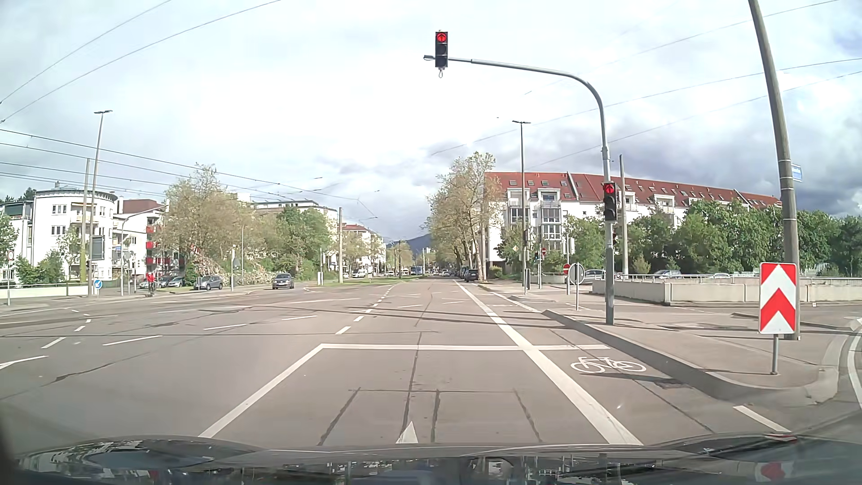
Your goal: Follow the waypoints while adhering to traffic rules and regulations
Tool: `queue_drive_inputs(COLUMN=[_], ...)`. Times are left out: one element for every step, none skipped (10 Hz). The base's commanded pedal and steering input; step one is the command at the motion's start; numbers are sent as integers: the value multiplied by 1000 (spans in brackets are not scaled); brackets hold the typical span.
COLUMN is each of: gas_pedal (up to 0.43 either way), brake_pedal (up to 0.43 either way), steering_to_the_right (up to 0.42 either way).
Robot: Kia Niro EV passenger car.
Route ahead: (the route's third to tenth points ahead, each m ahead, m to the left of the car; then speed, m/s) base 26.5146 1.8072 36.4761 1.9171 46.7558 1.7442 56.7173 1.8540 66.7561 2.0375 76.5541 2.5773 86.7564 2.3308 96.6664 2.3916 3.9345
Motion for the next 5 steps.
queue_drive_inputs(gas_pedal=[0,0,0,0,0], brake_pedal=[226,226,226,220,213], steering_to_the_right=[-5,-5,-5,-5,-4])
